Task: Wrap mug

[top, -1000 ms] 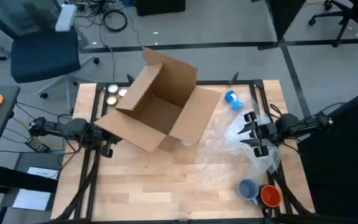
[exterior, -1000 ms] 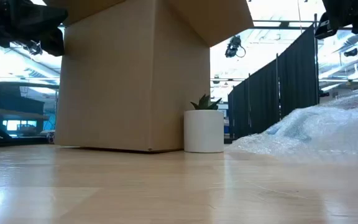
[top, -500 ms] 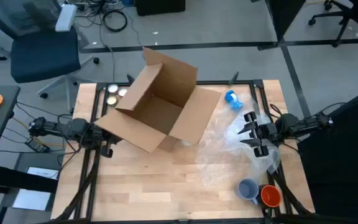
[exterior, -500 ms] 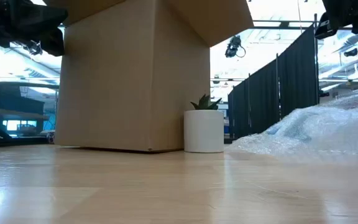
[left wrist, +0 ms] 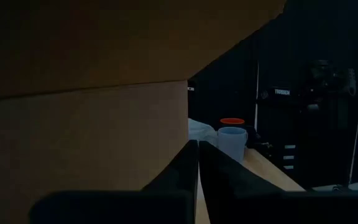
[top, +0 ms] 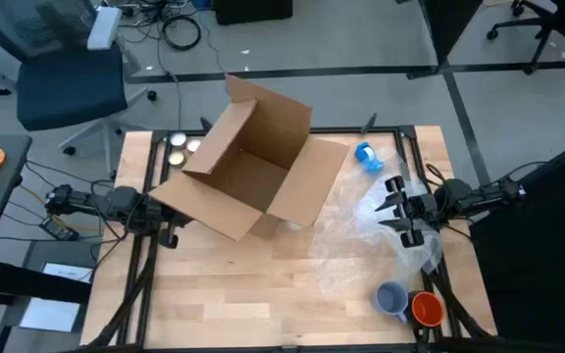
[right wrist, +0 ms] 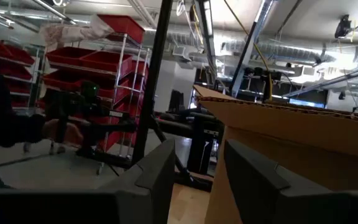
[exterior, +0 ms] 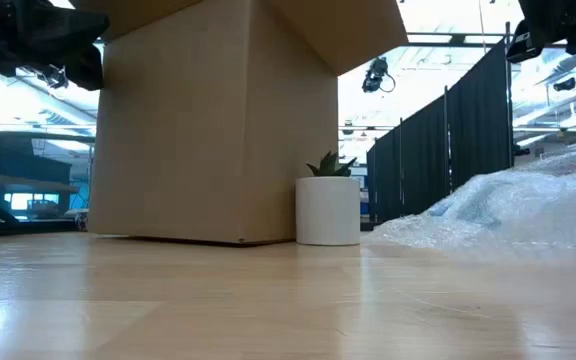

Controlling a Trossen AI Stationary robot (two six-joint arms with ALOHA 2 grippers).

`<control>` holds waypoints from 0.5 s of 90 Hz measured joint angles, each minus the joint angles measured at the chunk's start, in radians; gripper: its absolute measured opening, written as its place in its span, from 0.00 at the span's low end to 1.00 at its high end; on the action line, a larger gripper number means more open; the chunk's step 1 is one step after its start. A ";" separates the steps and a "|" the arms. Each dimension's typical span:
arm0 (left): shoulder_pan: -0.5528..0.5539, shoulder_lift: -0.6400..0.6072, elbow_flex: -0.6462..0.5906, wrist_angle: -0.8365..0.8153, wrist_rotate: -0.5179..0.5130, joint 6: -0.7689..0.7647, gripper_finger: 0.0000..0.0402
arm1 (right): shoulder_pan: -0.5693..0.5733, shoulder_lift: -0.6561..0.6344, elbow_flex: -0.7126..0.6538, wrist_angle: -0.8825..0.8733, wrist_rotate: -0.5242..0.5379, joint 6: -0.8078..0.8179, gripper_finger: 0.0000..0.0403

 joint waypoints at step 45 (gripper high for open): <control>0.000 0.003 0.001 0.450 0.117 -0.104 0.00 | 0.000 0.000 0.000 0.000 0.000 0.000 0.29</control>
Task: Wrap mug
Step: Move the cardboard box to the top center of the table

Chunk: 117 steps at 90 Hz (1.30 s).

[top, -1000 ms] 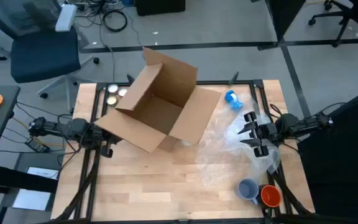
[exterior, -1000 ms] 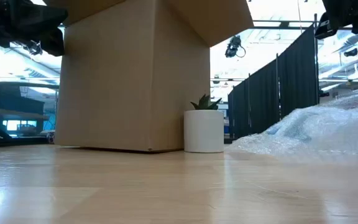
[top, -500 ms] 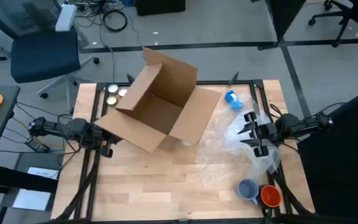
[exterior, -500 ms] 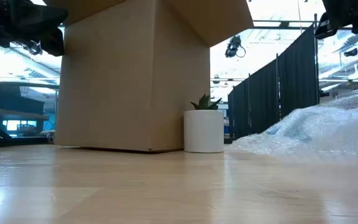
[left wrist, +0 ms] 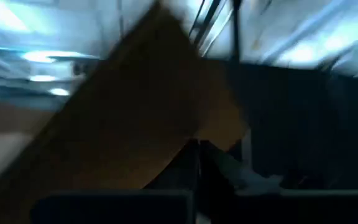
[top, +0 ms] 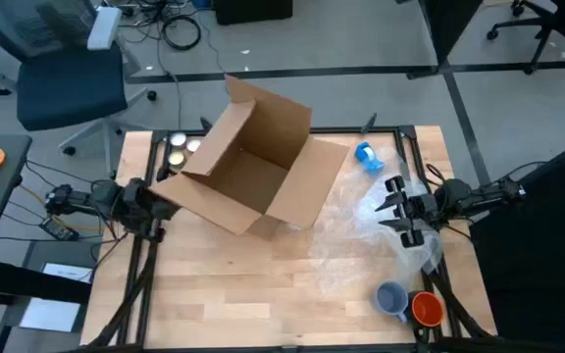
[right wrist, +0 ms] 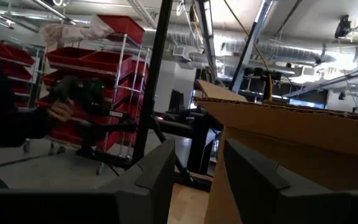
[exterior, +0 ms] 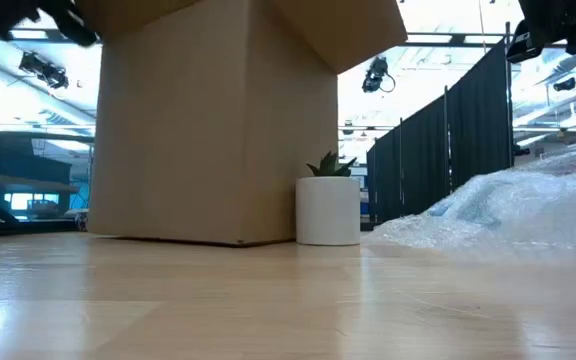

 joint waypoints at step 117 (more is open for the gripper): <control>-0.027 0.715 0.600 0.197 0.581 0.028 0.00 | 0.000 0.000 0.000 0.001 0.000 0.000 0.29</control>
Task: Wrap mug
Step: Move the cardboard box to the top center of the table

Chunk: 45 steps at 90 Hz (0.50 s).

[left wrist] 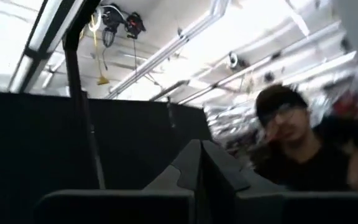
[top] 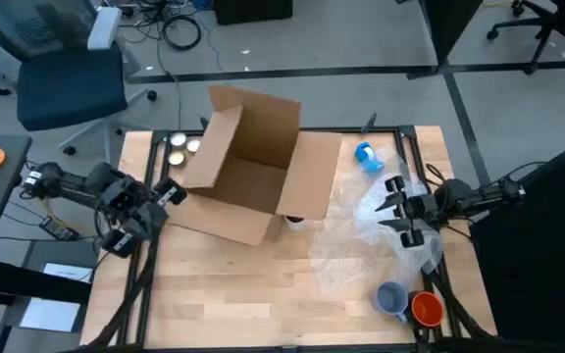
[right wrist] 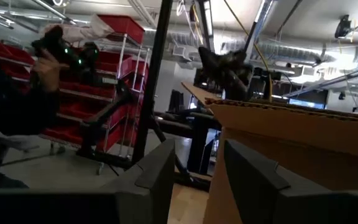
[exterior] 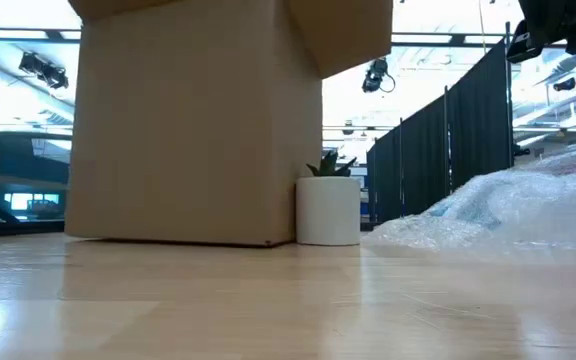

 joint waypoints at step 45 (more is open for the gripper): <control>0.001 0.274 0.489 -0.713 -0.185 0.284 0.03 | 0.000 0.000 0.000 0.000 0.000 0.000 0.29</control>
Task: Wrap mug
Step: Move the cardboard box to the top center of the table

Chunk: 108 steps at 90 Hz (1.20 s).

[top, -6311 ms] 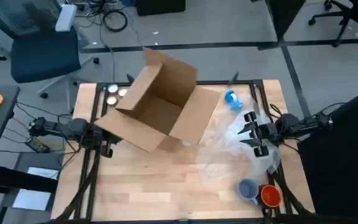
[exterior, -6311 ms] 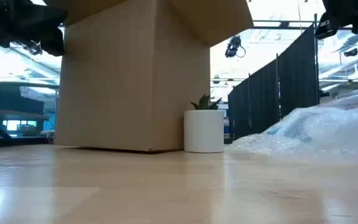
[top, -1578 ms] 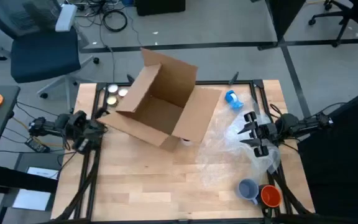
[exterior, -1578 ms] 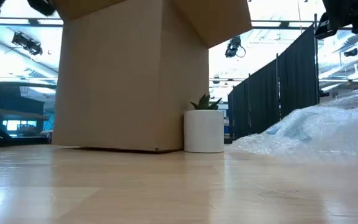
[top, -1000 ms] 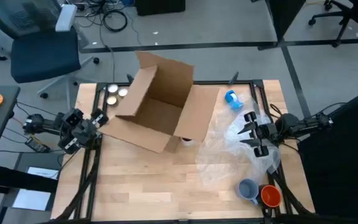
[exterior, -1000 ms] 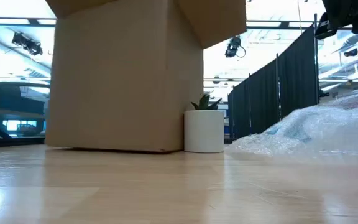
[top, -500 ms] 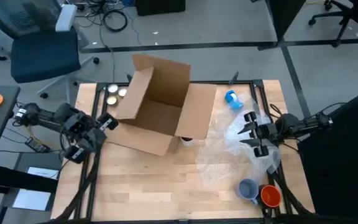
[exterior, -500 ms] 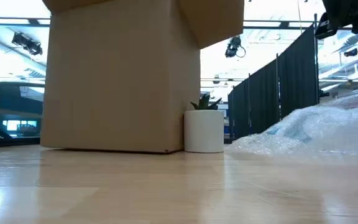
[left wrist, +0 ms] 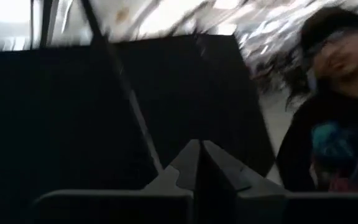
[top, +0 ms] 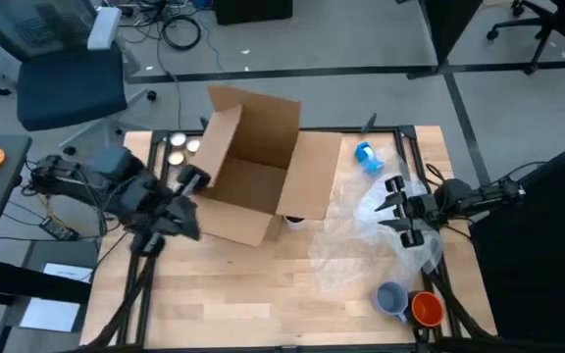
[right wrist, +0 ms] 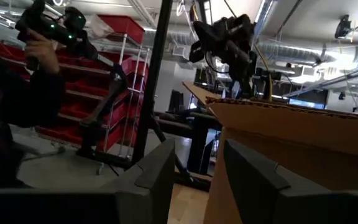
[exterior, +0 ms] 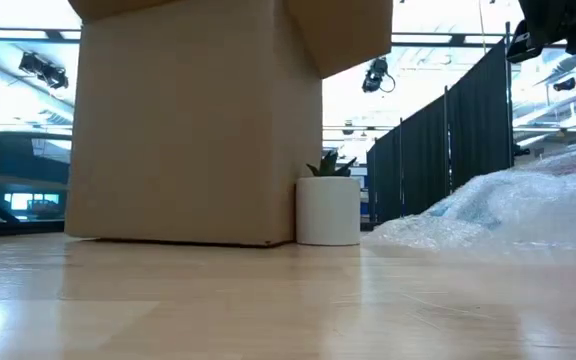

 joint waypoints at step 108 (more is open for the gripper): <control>-0.489 0.301 0.384 -1.028 -1.149 -0.292 0.43 | 0.000 0.000 0.000 0.000 0.000 0.000 0.29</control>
